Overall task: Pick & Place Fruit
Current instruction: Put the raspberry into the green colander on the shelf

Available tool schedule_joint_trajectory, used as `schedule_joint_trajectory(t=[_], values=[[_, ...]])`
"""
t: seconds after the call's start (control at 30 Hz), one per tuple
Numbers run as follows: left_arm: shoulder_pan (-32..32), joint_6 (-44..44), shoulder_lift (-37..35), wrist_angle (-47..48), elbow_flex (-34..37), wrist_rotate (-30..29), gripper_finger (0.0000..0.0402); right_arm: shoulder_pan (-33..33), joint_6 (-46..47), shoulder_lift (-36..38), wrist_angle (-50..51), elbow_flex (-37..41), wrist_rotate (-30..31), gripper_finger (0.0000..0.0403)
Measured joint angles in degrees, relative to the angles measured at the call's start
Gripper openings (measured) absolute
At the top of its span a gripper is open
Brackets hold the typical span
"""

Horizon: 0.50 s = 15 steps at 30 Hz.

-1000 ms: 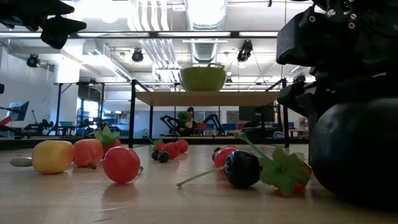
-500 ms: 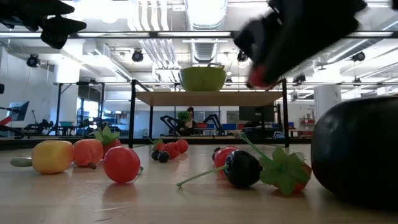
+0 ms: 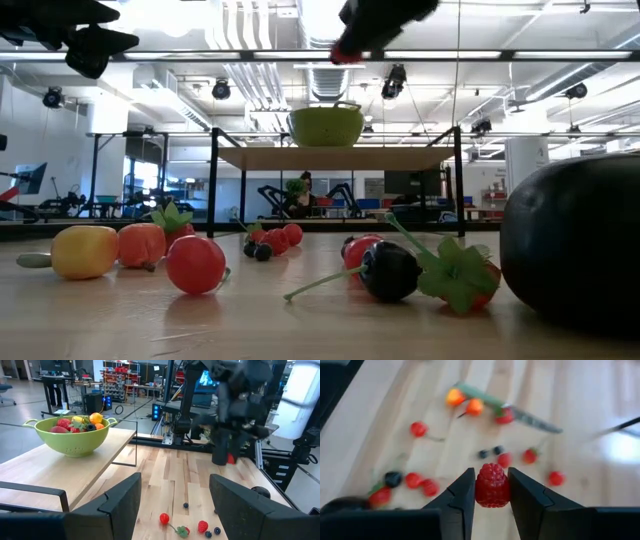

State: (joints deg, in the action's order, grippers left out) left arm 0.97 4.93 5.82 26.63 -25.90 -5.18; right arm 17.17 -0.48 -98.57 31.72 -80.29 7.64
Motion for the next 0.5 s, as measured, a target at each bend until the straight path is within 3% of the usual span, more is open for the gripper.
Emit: schedule_joint_trajectory(t=[0.5], values=[[0.0, 0.0, 0.0, 0.0, 0.0, 0.0, 0.0241, -17.5, -2.7, 5.9, 2.3, -5.9, -0.1, 0.0095]])
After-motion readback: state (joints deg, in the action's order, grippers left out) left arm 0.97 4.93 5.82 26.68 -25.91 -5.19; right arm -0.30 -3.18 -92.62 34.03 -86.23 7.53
